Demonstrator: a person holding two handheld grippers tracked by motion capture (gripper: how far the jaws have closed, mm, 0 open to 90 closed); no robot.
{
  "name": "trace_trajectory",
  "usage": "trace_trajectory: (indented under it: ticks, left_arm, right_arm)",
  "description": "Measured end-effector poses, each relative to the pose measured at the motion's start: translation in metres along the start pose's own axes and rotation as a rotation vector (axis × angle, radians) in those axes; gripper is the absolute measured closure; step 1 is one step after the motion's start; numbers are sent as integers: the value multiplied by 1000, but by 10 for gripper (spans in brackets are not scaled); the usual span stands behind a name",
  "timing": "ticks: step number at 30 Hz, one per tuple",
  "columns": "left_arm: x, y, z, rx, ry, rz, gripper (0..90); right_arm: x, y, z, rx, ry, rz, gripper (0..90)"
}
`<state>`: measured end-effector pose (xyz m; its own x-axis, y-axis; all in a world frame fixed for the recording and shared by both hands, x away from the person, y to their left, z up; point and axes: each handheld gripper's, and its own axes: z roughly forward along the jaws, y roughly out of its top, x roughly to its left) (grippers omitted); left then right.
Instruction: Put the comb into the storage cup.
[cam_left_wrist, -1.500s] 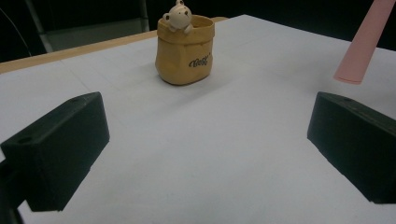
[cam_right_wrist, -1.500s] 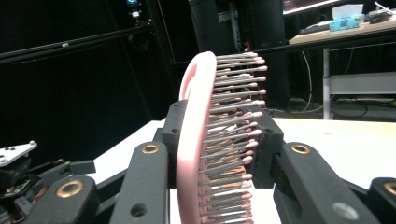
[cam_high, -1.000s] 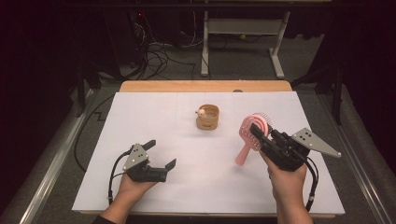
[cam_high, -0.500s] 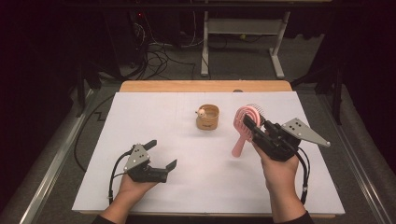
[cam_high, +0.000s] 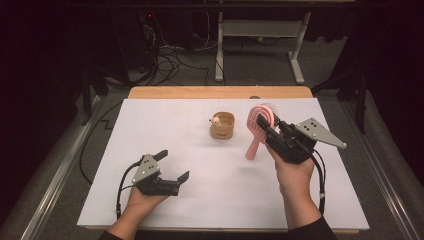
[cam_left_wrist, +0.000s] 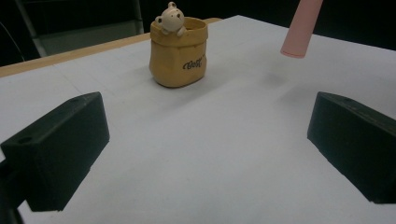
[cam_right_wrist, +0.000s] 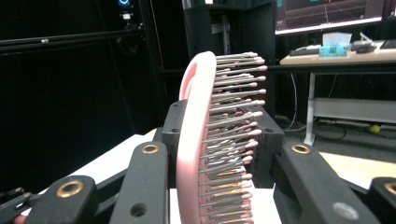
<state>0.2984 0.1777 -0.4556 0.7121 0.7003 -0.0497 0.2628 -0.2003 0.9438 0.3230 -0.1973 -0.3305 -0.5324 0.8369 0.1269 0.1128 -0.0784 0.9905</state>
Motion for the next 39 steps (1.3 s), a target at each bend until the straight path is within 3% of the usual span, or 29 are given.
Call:
trace_trajectory:
  ticks: [39]
  left_arm:
    - [3, 0, -2, -25, -17, 4, 0]
  right_arm:
    - [-1, 28, 57, -72, -26, -6, 668]
